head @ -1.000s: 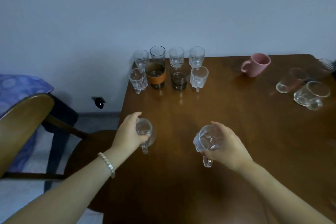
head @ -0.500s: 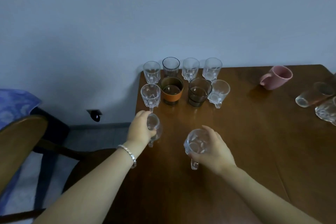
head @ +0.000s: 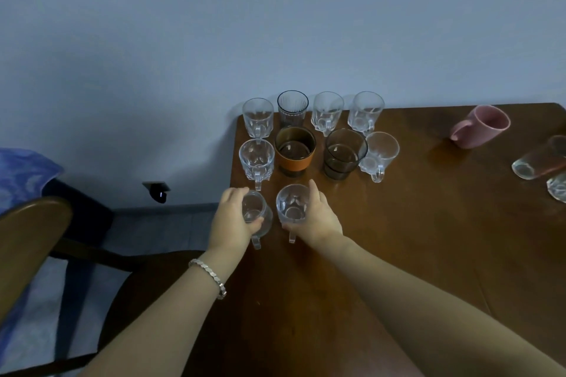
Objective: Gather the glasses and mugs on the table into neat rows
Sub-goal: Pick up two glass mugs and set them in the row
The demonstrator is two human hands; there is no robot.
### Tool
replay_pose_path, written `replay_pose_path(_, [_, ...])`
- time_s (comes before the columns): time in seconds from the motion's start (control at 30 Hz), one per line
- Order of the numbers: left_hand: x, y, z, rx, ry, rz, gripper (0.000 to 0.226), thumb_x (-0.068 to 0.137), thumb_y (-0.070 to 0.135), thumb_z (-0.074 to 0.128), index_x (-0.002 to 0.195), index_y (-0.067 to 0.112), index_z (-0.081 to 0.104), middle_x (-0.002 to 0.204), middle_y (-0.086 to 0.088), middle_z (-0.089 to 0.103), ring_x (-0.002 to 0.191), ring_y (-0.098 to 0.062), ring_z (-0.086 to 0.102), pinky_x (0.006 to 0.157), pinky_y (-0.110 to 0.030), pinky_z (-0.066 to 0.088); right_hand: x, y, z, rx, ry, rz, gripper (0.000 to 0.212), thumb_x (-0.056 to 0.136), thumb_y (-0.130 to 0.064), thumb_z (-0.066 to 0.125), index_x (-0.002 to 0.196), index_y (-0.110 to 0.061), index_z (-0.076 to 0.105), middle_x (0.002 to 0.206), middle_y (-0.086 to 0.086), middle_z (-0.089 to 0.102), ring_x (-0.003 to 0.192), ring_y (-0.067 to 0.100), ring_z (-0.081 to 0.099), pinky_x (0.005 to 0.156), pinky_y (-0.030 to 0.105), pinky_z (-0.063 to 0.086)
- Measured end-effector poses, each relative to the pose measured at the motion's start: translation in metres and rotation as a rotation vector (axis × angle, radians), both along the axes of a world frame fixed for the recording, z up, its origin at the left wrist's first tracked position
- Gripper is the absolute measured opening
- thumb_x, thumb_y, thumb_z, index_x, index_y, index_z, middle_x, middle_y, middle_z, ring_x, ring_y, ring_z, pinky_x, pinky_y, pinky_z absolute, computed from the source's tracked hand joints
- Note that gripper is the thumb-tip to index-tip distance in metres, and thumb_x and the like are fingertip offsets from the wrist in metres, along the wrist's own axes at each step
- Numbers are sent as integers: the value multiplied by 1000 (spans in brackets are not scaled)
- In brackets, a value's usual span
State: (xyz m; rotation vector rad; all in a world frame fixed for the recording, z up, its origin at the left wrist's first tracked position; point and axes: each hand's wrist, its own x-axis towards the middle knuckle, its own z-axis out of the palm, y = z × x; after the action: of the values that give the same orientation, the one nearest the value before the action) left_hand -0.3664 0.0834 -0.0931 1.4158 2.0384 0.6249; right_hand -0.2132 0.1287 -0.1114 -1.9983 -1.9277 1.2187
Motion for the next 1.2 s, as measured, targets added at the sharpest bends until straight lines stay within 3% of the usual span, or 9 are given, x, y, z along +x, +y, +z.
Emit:
replay_pose_path(0.17, [-1,1,3,-31,38,-40,62,82,8,69,138,7,41,142,-8,41,127,-27,47,103,-31,39,22,-23,8,-86,4,54,112,75,-32,77,150,-14,-4,158,5,16,139,25,34,109,37,38])
replay_pose_path(0.3, [12,-12,8,-93,297,-131,73,89,21,61,149,15,19,159,-9,15,146,-28,15,117,-43,22,51,-40,16,-158,-70,199,82,83,-29,69,148,-13,21,150,11,35,134,27,40,108,36,39])
replay_pose_path(0.37, [30,-24,17,-56,431,-187,70,89,24,59,148,16,23,159,-10,12,147,-28,8,118,-44,17,72,-47,20,-230,-108,298,65,86,-30,65,141,-13,36,140,10,47,125,26,49,102,34,43])
replay_pose_path(0.43, [56,-35,27,-55,436,-280,56,88,24,59,140,16,39,154,-9,25,144,-26,21,116,-41,26,97,-56,24,-284,-149,394,56,89,-33,61,138,-15,42,137,7,51,123,26,50,100,34,43])
replay_pose_path(0.57, [127,-50,46,-266,235,-429,32,92,26,53,124,19,57,126,0,61,112,-17,59,91,-30,49,165,-78,32,-319,-193,464,45,92,-34,55,133,-19,48,135,5,53,123,26,50,99,36,42])
replay_pose_path(0.9, [345,-79,41,-343,167,-675,29,93,28,53,122,23,57,123,3,62,107,-12,61,83,-22,50,437,-151,70,-85,-203,96,38,90,-32,58,125,-19,56,127,4,60,117,21,55,99,31,45])
replay_pose_path(1.03, [423,-98,32,-358,136,-654,27,93,27,53,119,23,59,121,3,63,107,-12,60,84,-23,49,548,-182,72,-16,-277,-15,54,85,-39,64,133,-23,48,140,2,43,129,20,42,106,31,38])
replay_pose_path(1.13, [466,-109,26,-362,141,-634,26,93,27,53,118,23,60,118,3,64,105,-11,60,85,-24,50,598,-201,56,-93,-363,93,90,73,-48,73,145,-34,23,153,0,18,139,26,25,112,41,32])
replay_pose_path(1.2, [486,-116,25,-369,140,-601,27,93,26,53,119,22,59,118,3,64,104,-11,61,84,-23,50,614,-211,37,-137,-416,185,104,68,-48,77,147,-39,10,155,1,12,138,29,27,111,42,35])
